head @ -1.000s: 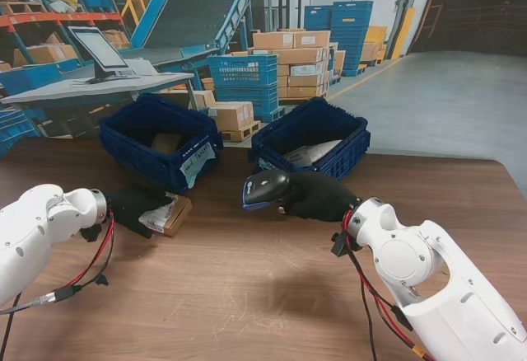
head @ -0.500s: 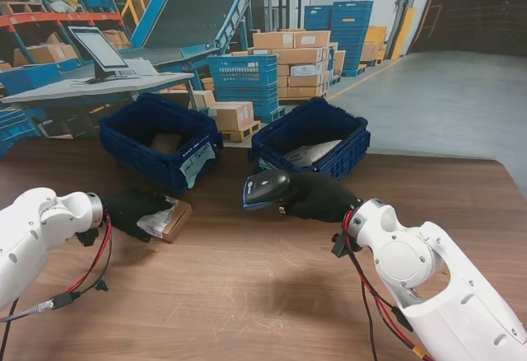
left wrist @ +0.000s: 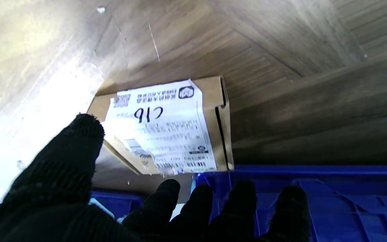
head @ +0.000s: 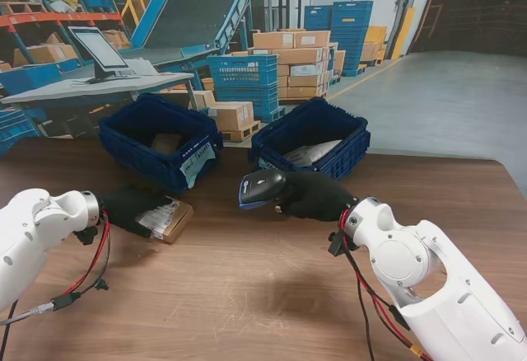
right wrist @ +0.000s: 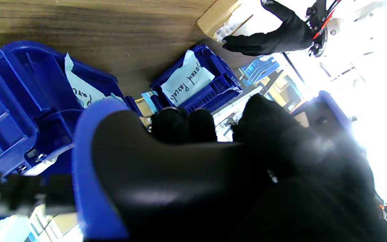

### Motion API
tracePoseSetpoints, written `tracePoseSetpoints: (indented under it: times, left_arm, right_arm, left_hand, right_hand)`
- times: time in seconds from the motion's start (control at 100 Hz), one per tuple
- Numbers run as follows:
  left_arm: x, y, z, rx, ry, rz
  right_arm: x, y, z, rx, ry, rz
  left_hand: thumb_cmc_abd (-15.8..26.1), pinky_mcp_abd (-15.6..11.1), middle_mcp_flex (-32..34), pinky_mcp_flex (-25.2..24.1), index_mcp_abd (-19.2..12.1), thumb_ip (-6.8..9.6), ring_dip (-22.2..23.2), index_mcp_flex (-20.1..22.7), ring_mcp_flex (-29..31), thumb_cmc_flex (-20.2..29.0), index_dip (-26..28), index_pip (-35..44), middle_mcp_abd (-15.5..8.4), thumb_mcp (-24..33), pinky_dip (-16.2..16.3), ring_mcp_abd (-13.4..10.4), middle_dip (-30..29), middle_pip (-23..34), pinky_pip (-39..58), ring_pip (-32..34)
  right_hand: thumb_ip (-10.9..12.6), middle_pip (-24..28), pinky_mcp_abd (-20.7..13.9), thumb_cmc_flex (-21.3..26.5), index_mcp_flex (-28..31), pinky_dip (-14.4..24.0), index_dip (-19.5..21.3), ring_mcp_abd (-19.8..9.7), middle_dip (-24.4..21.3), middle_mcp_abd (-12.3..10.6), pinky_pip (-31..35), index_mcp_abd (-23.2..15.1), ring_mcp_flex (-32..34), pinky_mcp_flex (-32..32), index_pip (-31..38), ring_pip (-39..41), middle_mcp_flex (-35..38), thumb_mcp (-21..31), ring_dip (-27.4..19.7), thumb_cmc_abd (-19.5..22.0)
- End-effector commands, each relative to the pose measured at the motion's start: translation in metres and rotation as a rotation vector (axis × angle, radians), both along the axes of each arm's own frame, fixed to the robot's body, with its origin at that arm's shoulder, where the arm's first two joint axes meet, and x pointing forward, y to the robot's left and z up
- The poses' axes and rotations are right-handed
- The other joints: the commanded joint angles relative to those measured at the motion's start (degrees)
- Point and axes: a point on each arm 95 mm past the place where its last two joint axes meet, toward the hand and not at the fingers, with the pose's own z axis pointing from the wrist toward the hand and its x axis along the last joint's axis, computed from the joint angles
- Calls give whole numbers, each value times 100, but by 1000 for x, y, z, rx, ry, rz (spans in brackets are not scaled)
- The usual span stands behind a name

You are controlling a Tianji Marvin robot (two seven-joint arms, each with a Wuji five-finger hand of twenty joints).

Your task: Scan and sort packages by packaging type

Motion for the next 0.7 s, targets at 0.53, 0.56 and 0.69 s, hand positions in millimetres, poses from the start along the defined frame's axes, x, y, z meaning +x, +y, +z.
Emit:
tracePoseSetpoints:
  times: [0.53,0.56,0.69]
  left_arm:
    - [13,-15,-2,51,-21,-32]
    - [14,-15,-2,49,-24,-24]
    - [16,-15,-1,35,-37,-5]
  right_arm:
    - [-2,-1,0,3,15,10]
    - [-2,-1,0,3,16,10]
    - [0,-1,-1,1,18,16]
  left_hand:
    - [15,36,-320,-33,-2,-54,54,-302,-181,-47,-59,-150,72,-135,-59,-73,27,-3,48,38]
    - [7,34,-337,-40,-45,-54,53,-335,-191,-51,-67,-155,66,-129,-60,-64,24,-3,46,35]
    - [-22,42,-353,-41,-46,-56,56,-394,-184,-53,-91,-154,63,-96,-59,-70,17,6,45,44]
  right_hand:
    - [-52,-38,14,624,378,44,85,40,34,138,38,-362,10,2,146,18,76,487,-15,495]
    - [-52,-39,19,627,380,44,86,22,34,152,38,-363,10,-2,146,19,76,488,-14,493]
    - [-52,-37,23,627,379,46,87,29,34,146,41,-364,9,3,145,16,79,487,-15,498]
